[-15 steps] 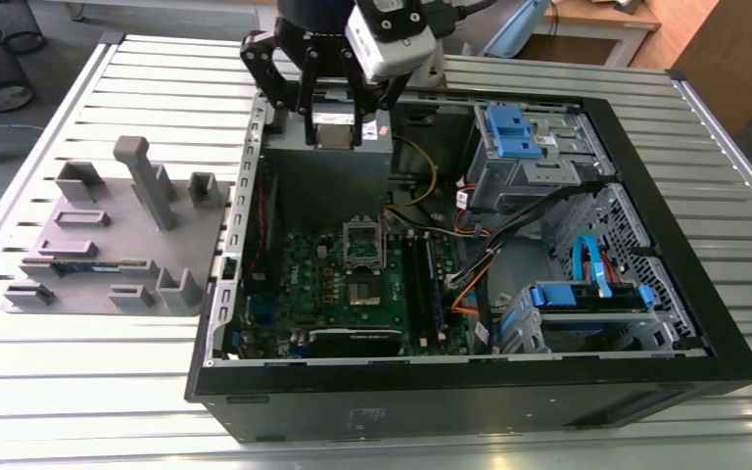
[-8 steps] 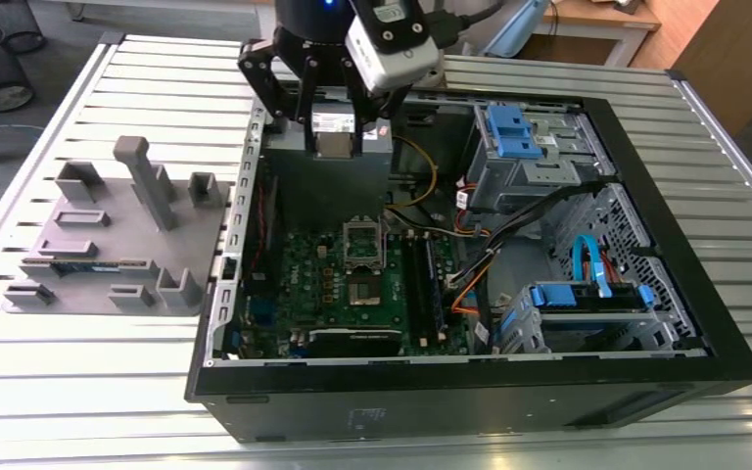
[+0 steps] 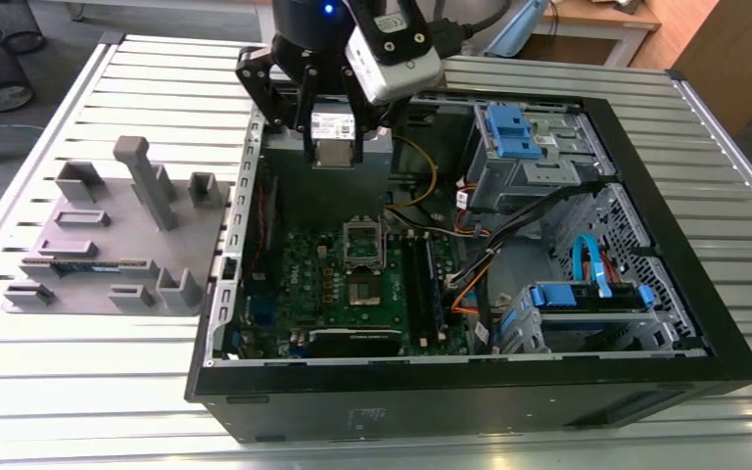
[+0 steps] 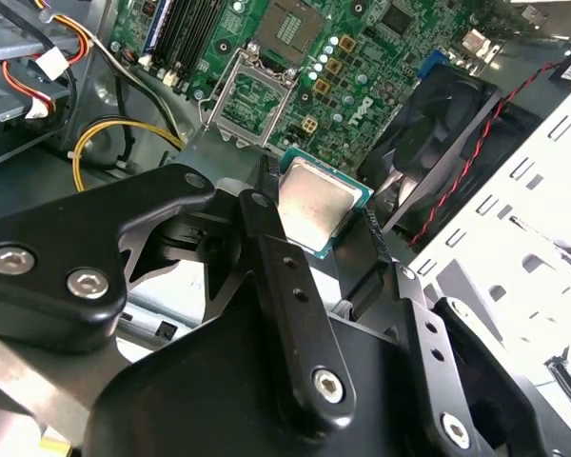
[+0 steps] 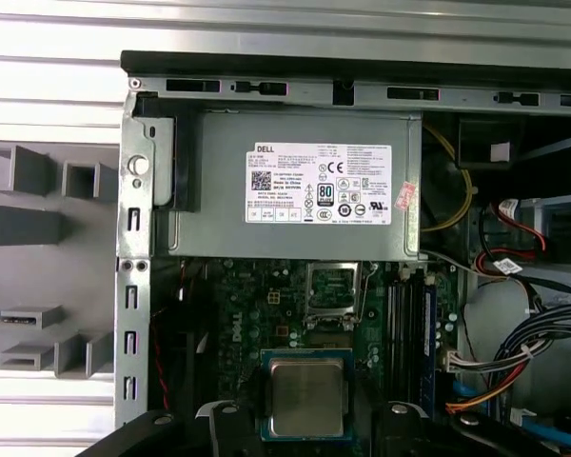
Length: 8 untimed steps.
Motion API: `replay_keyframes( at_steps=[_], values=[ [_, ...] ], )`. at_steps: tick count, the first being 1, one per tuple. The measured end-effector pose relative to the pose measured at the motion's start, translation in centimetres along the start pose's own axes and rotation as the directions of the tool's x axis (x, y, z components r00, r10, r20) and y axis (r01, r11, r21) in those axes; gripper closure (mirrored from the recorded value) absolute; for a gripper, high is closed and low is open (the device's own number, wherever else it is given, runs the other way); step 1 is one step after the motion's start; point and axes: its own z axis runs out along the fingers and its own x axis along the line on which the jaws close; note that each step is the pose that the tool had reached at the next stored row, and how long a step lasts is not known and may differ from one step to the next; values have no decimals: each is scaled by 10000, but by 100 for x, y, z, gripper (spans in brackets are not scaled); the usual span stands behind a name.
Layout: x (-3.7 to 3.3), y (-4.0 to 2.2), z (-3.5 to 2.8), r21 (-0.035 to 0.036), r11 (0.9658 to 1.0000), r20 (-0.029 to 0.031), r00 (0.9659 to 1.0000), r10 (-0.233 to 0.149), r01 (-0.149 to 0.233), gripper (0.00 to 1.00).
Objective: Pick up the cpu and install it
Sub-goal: 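Pick up the cpu and move it towards the insertion slot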
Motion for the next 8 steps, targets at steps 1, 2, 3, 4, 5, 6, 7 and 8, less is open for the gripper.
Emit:
replay_keyframes(
  at_steps=[1,2,3,4,5,6,7,8],
  values=[
    [0,0,0,0,10000,1,10000,1,-1,53],
    [0,0,0,0,10000,0,10000,1,-1,53],
    [0,0,0,0,10000,0,10000,0,0,53],
    [0,-1,0,0,10000,0,10000,0,0,53],
    [0,-1,0,0,10000,0,10000,0,0,53],
    [0,-1,0,0,10000,0,10000,0,0,53],
    [0,-1,0,0,10000,0,10000,0,0,53],
    [0,-1,0,0,10000,0,10000,0,0,53]
  ],
)
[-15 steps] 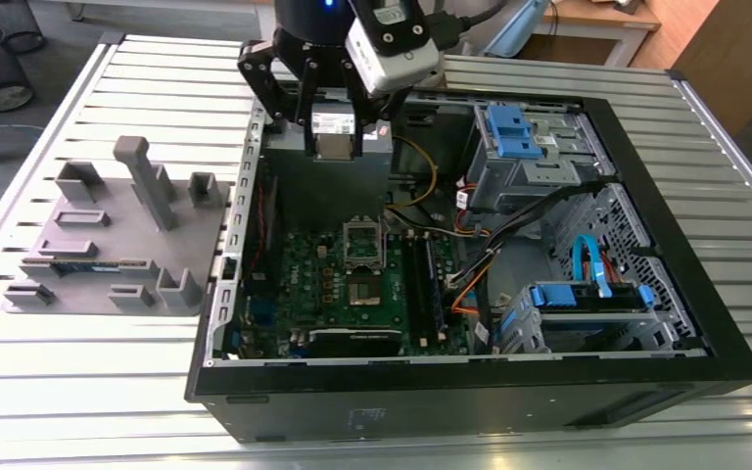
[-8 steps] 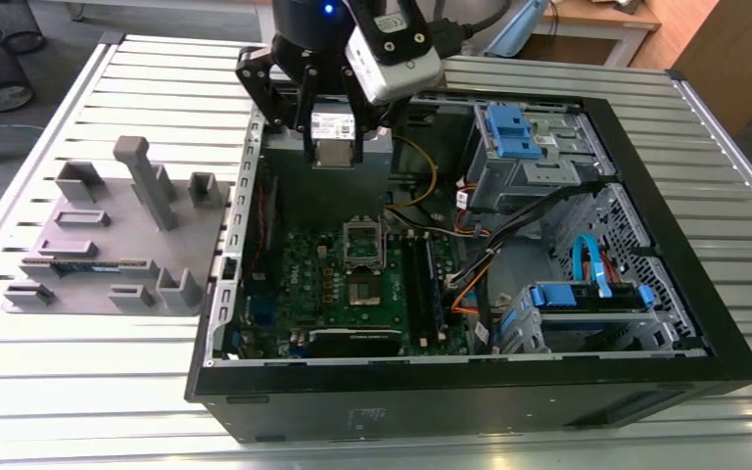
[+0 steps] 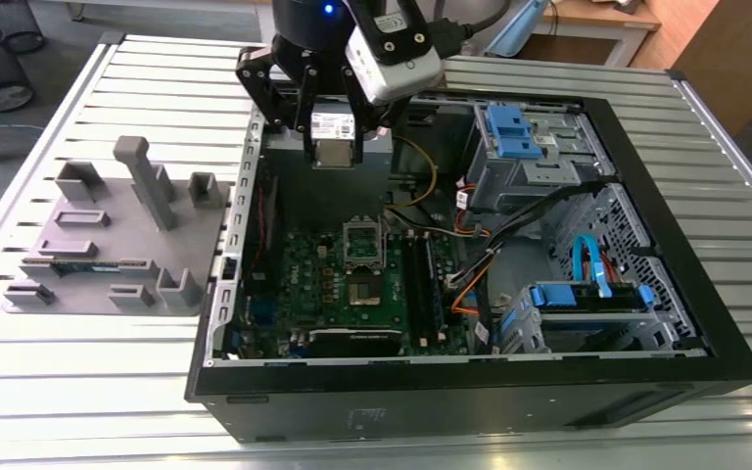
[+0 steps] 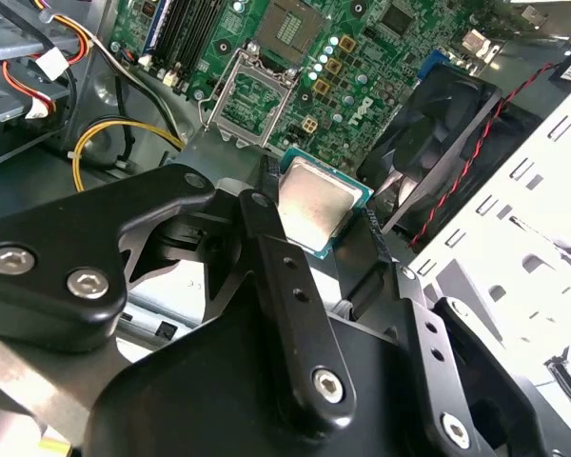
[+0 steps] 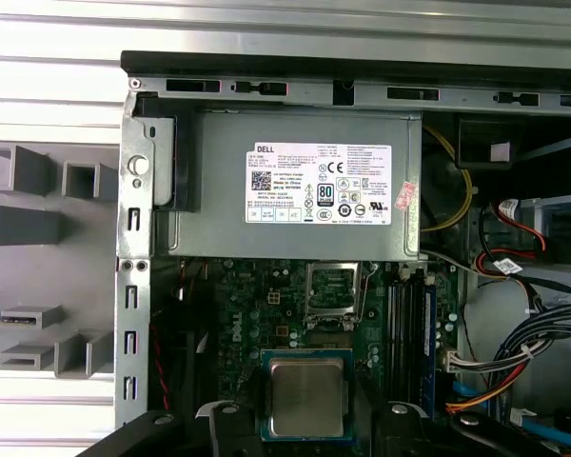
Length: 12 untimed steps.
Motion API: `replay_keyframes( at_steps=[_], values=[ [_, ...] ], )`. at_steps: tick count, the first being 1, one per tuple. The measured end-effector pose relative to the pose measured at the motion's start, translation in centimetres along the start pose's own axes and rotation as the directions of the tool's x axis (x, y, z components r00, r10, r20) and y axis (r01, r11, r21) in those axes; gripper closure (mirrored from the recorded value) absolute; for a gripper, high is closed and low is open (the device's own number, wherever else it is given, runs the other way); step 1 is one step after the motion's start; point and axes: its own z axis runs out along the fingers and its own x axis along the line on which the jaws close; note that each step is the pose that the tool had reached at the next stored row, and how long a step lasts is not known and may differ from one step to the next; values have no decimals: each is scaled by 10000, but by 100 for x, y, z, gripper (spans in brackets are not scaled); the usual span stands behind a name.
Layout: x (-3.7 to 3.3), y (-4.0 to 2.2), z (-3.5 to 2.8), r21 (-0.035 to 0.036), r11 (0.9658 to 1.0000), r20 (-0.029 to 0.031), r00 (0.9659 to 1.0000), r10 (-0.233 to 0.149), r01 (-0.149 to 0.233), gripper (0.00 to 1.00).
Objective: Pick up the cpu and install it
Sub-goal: 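Pick up the cpu and move it towards the insertion slot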
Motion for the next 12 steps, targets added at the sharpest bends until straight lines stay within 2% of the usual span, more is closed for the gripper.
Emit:
replay_keyframes(
  at_steps=[5,12],
  values=[
    [-19,0,2,-1,10000,0,10000,0,0,53],
    [-102,-1,6,0,10000,0,10000,0,0,53]
  ],
)
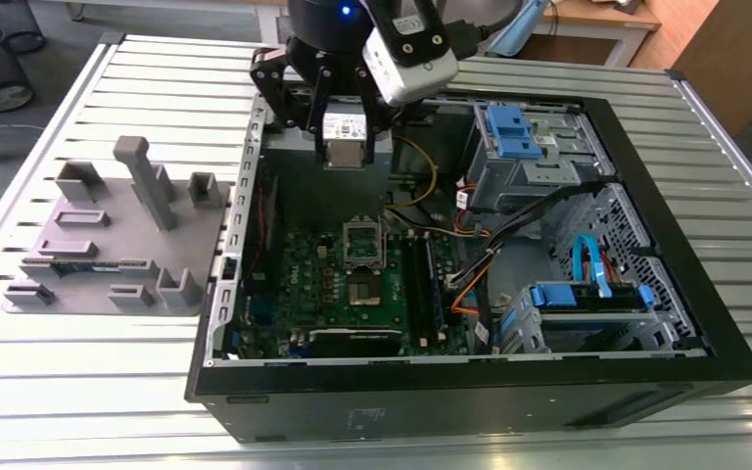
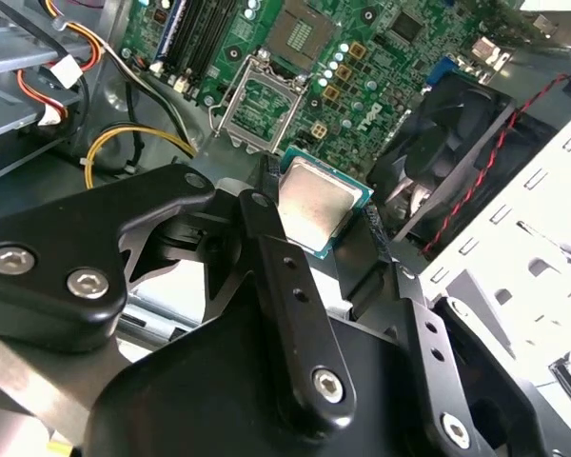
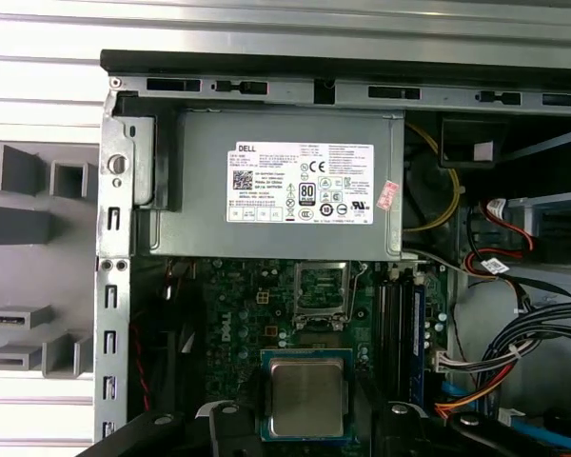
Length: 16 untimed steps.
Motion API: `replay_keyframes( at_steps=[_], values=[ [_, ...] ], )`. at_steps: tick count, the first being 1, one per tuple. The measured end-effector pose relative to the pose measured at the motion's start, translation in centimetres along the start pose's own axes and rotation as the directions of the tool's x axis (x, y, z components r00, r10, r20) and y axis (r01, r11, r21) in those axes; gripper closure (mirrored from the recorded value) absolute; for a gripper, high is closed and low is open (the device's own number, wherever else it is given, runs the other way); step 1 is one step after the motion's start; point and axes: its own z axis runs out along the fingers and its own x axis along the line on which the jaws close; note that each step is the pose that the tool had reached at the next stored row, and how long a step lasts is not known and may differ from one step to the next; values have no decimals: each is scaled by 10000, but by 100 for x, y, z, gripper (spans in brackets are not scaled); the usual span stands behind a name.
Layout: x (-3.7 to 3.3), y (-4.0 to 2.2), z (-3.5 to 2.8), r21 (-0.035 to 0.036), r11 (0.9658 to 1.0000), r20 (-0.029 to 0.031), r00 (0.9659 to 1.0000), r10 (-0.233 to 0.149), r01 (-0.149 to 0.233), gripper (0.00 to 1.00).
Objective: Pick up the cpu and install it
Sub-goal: 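Pick up the cpu and move it towards the insertion slot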
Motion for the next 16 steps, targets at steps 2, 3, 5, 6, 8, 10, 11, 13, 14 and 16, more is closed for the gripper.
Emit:
replay_keyframes(
  at_steps=[2,3,5,6,8,10,11,13,14,16],
  values=[
    [-27,0,2,-1,10000,0,10000,0,0,53],
    [-42,0,3,-1,10000,0,10000,0,0,53],
    [-66,0,4,-1,10000,0,10000,0,0,53],
    [-76,-1,5,-1,10000,0,10000,1,-1,53],
    [-87,-1,5,0,10000,0,10000,0,0,53],
    [-88,-1,5,0,10000,0,10000,1,-1,53],
    [-88,0,5,0,10000,0,10000,1,-1,53],
    [-89,-1,5,0,10000,0,10000,0,0,53],
    [-89,-1,6,0,10000,0,10000,0,0,53],
    [-89,-1,24,-2,10000,2,10000,0,0,53]
  ],
)
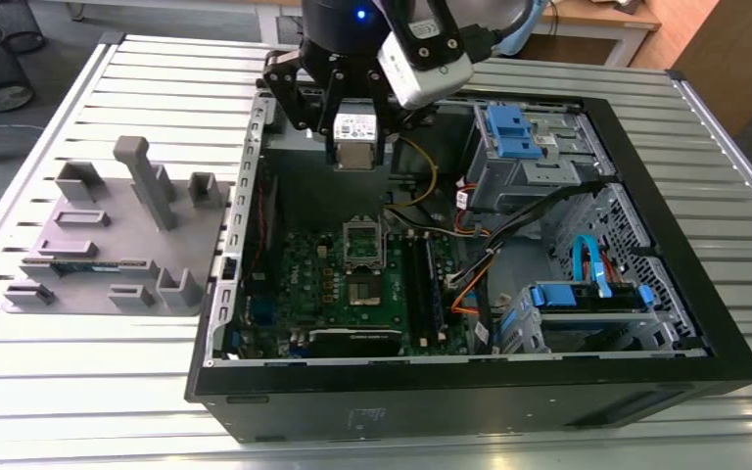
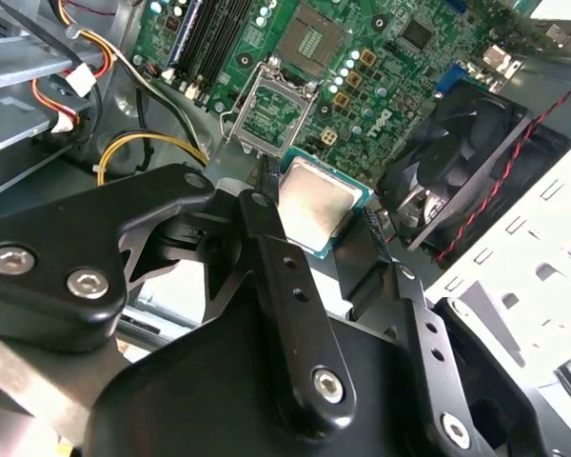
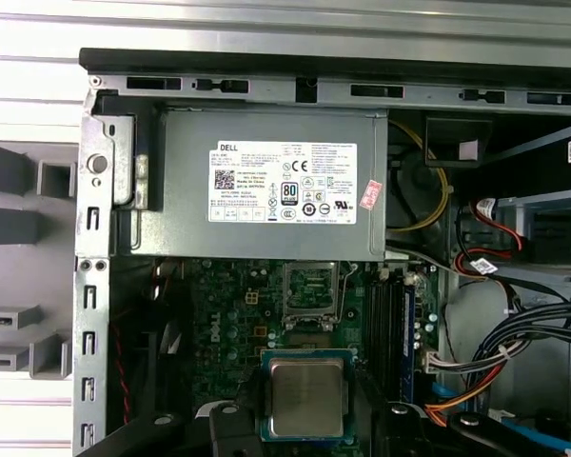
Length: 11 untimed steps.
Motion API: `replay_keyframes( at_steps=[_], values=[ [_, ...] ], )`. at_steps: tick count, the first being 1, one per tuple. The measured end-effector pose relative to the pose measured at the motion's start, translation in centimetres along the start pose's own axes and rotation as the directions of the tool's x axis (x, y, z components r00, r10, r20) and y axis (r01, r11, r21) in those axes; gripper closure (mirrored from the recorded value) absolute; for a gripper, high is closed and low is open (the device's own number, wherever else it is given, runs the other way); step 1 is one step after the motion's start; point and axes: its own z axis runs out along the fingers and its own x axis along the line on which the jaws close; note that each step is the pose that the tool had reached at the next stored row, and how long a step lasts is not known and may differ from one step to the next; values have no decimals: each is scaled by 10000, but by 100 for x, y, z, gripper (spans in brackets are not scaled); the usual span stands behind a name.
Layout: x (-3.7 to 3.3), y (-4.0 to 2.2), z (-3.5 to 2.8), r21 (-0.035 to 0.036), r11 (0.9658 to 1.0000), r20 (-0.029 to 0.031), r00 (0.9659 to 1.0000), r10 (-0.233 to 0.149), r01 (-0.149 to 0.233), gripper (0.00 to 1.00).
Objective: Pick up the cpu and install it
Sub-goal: 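Pick up the cpu and move it towards the insertion slot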
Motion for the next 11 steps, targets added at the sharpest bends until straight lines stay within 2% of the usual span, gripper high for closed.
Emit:
replay_keyframes(
  at_steps=[11],
  values=[
    [7,-37,198,2,10000,32,10000,-1,1,53]
  ],
)
